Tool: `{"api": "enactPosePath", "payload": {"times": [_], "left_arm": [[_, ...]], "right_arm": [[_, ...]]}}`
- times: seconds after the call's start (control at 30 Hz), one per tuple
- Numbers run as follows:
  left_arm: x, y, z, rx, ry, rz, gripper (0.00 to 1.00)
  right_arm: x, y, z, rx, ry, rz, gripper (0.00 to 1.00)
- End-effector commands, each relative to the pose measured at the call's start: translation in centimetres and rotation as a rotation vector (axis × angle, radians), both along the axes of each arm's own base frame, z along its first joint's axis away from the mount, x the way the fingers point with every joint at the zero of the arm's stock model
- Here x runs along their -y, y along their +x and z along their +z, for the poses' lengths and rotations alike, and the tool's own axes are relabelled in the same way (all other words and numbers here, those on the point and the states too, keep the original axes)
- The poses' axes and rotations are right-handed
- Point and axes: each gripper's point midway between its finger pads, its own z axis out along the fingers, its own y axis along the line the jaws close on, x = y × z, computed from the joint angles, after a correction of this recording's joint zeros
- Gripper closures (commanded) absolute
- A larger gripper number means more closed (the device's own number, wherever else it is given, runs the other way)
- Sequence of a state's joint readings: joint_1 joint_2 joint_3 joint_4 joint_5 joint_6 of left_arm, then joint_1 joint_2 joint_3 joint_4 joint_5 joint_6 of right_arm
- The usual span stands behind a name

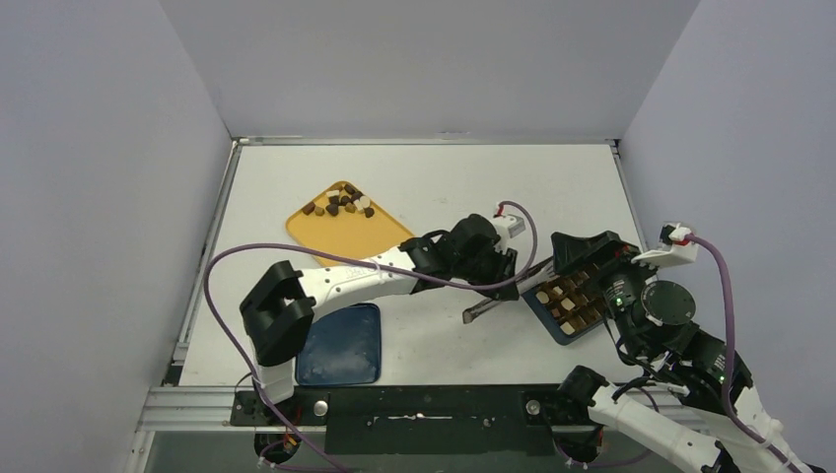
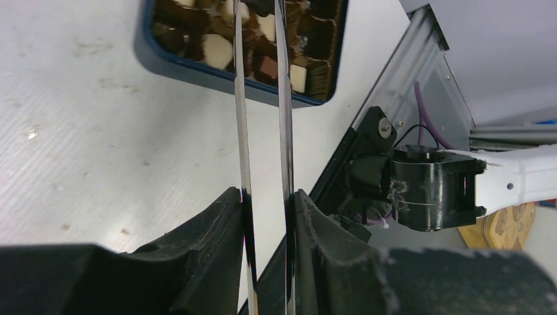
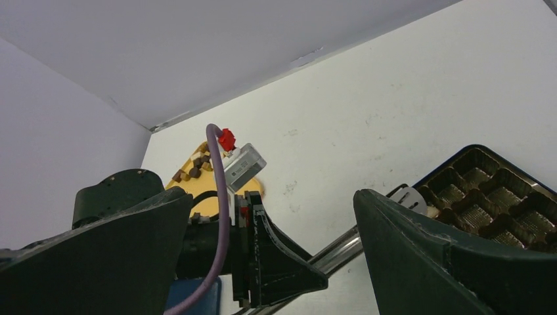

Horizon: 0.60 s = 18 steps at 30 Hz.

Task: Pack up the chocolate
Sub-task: Place the fake chocolate in the packing box.

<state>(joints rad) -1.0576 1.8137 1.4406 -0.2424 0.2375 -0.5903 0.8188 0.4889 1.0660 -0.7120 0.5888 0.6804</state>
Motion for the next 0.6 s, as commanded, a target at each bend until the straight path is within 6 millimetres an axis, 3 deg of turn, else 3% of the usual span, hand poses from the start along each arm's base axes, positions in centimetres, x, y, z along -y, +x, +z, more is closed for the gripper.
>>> {"api": "enactPosePath", "payload": {"times": [0.0, 0.23, 0.57], "left_arm": [[3.8, -1.9, 4.0, 0.075, -0.116, -0.111, 0.75], [5.8, -5.2, 3.0, 0.083, -0.099, -0.189, 0.75], [7.7, -6.5, 0.8, 0.095, -0.051, -0.226, 0.74]], "right_arm": [[1.7, -0.7, 0.9, -0.002, 0.050, -0.057, 0.00], [2.7, -1.0, 2.3, -0.013, 0.045, -0.090, 0.00], [3.1, -1.1, 2.5, -0.011, 0.045, -0.107, 0.00]]}}
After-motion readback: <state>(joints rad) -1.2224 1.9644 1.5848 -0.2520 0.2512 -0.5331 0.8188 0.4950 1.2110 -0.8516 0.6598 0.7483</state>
